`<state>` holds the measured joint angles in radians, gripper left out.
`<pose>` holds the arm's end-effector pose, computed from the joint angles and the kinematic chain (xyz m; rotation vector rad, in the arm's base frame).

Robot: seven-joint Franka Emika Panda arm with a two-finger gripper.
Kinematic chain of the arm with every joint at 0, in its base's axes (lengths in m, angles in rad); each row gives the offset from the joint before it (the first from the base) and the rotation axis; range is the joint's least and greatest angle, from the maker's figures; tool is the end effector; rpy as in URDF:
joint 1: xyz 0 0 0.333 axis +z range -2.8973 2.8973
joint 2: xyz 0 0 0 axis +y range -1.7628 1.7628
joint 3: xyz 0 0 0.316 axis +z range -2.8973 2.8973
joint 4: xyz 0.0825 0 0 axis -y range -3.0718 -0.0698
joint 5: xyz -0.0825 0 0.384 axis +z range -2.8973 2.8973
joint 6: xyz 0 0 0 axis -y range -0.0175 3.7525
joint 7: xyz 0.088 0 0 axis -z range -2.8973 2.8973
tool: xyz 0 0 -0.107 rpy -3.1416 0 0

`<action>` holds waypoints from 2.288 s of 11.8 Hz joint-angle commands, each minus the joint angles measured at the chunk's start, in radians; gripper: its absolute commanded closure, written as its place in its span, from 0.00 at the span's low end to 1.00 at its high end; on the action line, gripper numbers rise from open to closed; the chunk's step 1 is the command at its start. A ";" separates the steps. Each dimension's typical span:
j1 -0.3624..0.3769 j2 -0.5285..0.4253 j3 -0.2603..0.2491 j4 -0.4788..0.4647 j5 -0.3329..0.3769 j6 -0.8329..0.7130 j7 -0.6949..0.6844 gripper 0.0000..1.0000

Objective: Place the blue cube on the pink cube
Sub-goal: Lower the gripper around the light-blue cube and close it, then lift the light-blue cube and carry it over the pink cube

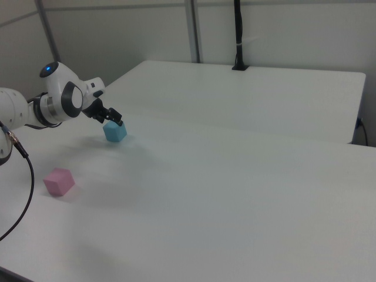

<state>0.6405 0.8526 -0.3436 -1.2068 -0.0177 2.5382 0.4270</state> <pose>0.7308 0.3194 0.3406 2.9794 0.0914 0.8707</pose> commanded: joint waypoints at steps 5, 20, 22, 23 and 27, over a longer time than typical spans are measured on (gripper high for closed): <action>0.018 0.032 -0.017 0.012 -0.016 0.022 0.033 0.00; 0.027 -0.188 -0.006 -0.107 -0.042 0.013 0.041 0.83; 0.022 -0.303 0.031 -0.219 -0.095 0.013 0.051 0.83; 0.015 -0.338 0.037 -0.255 -0.117 0.013 0.071 0.83; -0.027 -0.557 0.133 -0.518 -0.223 0.014 0.137 0.83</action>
<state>0.6360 0.4884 -0.2785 -1.4931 -0.1626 2.5426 0.4961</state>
